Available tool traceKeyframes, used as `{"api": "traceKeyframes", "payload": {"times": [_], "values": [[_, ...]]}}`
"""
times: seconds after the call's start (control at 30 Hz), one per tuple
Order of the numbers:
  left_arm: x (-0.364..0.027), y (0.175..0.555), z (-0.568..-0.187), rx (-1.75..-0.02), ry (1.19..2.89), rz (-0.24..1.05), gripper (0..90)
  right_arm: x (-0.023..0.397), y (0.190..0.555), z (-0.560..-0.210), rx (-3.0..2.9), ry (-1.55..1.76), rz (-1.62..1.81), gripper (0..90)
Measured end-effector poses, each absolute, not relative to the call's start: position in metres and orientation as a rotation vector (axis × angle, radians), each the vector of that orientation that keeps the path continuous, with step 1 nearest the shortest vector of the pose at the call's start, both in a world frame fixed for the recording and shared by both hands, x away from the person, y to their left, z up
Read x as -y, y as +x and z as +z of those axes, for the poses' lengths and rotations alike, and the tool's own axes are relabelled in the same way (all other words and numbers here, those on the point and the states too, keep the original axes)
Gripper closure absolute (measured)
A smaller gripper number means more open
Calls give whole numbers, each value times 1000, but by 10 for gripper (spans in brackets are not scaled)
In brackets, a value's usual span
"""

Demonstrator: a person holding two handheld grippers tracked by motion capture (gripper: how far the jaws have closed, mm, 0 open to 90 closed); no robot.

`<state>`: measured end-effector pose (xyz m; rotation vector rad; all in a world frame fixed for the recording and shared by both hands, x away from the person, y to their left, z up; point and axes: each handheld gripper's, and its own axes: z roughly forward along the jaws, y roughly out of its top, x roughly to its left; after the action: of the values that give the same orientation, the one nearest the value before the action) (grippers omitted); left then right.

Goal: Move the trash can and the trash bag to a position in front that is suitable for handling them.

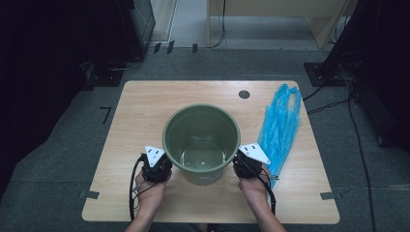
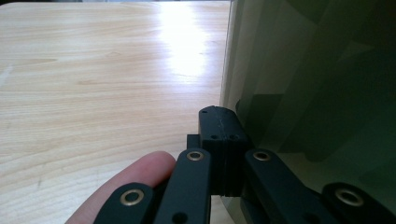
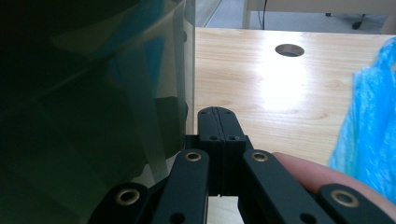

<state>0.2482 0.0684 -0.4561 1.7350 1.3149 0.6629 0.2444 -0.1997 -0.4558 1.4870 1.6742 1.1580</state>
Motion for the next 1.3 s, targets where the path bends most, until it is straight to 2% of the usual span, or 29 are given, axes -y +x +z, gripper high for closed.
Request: {"api": "traceKeyframes", "payload": {"times": [0.4,0.43,0.5,0.6,0.73,0.8,1.03,1.2,1.3], "values": [[-73,224,-459,-1283,1714,686,900,202,223,-455,-1697,1470,1155,900],[-76,224,-459,-1281,1707,701,857,203,222,-453,-1696,1460,1152,846],[-87,227,-461,-1290,1684,671,690,210,219,-449,-1683,1439,1125,678],[-106,234,-469,-1357,1669,625,475,228,220,-444,-1629,1457,1105,499],[-130,244,-481,-1433,1673,583,283,260,230,-444,-1555,1563,1062,346],[-140,246,-484,-1463,1658,594,232,273,235,-446,-1536,1599,1041,291],[-155,255,-494,-1510,1689,609,162,307,252,-460,-1498,1755,956,156],[-155,259,-504,-1518,1749,589,105,322,267,-478,-1473,1883,867,116],[-156,260,-508,-1520,1764,594,101,328,274,-486,-1461,1930,856,112]]}}
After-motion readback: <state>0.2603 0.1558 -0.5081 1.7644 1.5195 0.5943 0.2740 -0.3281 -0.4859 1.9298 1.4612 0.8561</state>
